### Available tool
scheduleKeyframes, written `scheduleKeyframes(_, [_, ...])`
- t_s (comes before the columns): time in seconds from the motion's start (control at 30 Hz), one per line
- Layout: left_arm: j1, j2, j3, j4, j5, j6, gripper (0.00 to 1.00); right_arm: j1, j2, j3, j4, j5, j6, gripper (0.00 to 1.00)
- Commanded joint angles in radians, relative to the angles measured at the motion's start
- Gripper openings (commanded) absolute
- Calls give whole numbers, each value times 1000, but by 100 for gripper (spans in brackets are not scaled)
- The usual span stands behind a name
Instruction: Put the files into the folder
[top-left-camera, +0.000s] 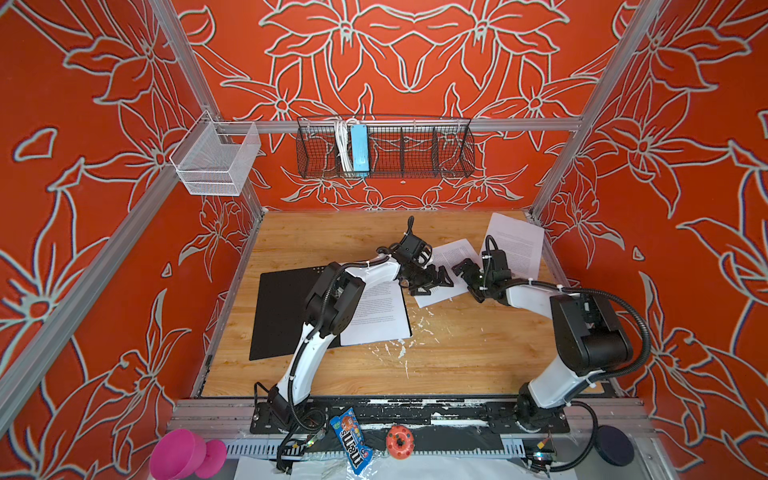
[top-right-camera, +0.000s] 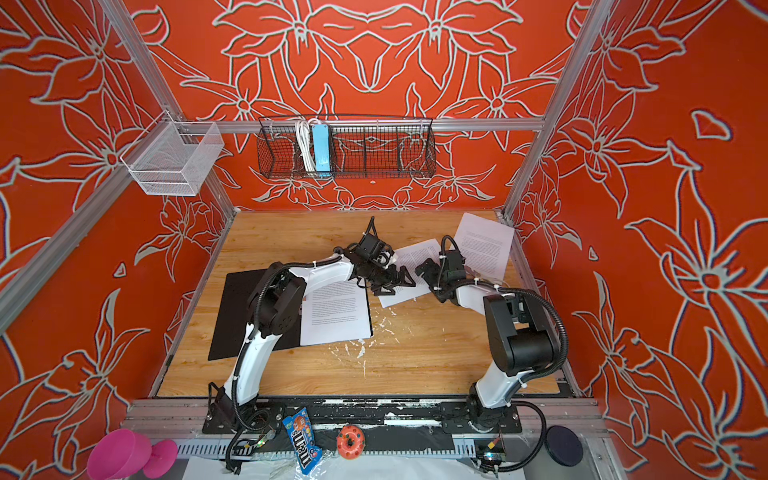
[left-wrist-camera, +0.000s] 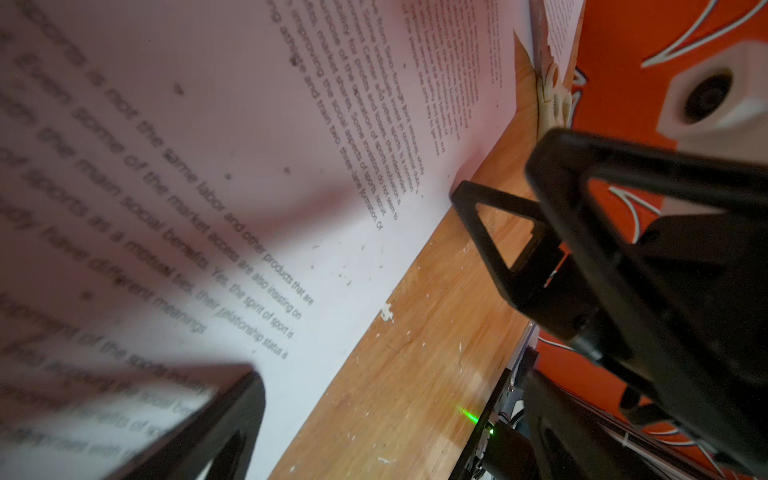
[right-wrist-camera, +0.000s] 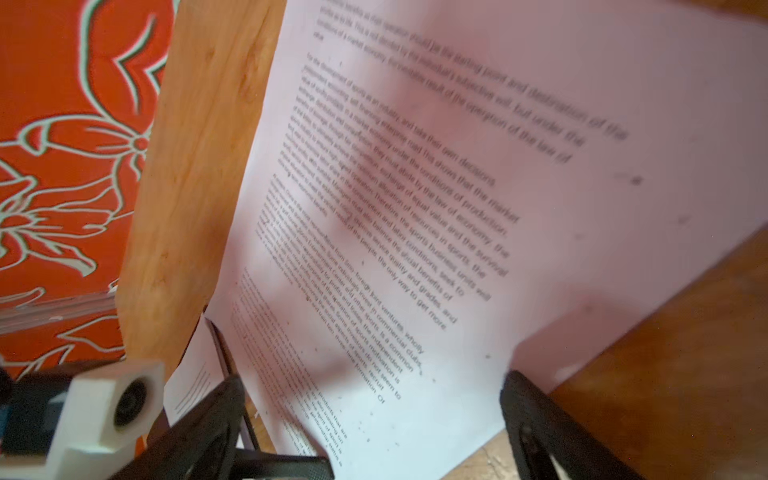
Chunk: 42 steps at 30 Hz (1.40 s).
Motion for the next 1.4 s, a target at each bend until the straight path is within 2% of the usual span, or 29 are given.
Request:
scheduleKeyframes(0.0, [-19,76,-78,-142,-84,20,98,-37,-10,53,-188,87,-90,98])
scheduleKeyframes(0.17, [-71,4,-45,-163,-3,82,98,-54,17,109,-267,25,-193,97])
scheduleKeyframes(0.33, [-97,-72,17,-181,43,108,98,-55,-4,96,-279,4,-219,97])
scheduleKeyframes(0.53, [-52,-48,137,-256,-26,133,98,-61,-91,62,-335,86,-267,98])
scheduleKeyframes(0.73, [14,-9,177,-287,-98,149,98,-116,-125,25,-349,104,-288,98])
scheduleKeyframes(0.87, [52,27,198,-317,-125,166,98,-161,-109,25,-346,90,-288,98])
scheduleKeyframes(1.1, [75,95,243,-366,-145,196,98,-179,-53,59,-341,115,-310,98])
scheduleKeyframes(1.37, [74,136,238,-399,-161,211,98,-187,35,100,-315,35,-336,98])
